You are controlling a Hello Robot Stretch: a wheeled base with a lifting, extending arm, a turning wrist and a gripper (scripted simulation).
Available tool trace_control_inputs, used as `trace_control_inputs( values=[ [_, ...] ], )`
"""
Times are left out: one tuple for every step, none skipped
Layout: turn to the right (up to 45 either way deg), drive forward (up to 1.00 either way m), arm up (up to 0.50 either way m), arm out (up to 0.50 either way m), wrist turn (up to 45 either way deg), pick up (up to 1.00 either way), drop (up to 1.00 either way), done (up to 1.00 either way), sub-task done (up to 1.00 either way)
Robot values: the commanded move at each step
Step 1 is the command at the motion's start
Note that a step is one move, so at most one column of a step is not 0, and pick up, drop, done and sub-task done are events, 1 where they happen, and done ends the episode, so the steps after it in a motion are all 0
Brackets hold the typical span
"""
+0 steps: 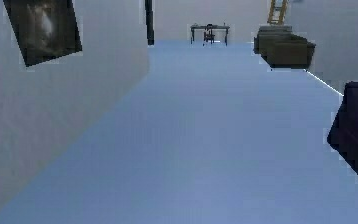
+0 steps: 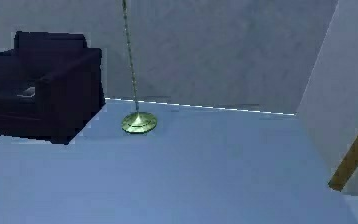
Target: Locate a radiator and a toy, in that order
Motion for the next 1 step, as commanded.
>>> trace_control_inputs(
  values=[
    [0.0,1.0,0.0,0.0,0.0,0.0,0.0,0.0,0.0]
  ],
)
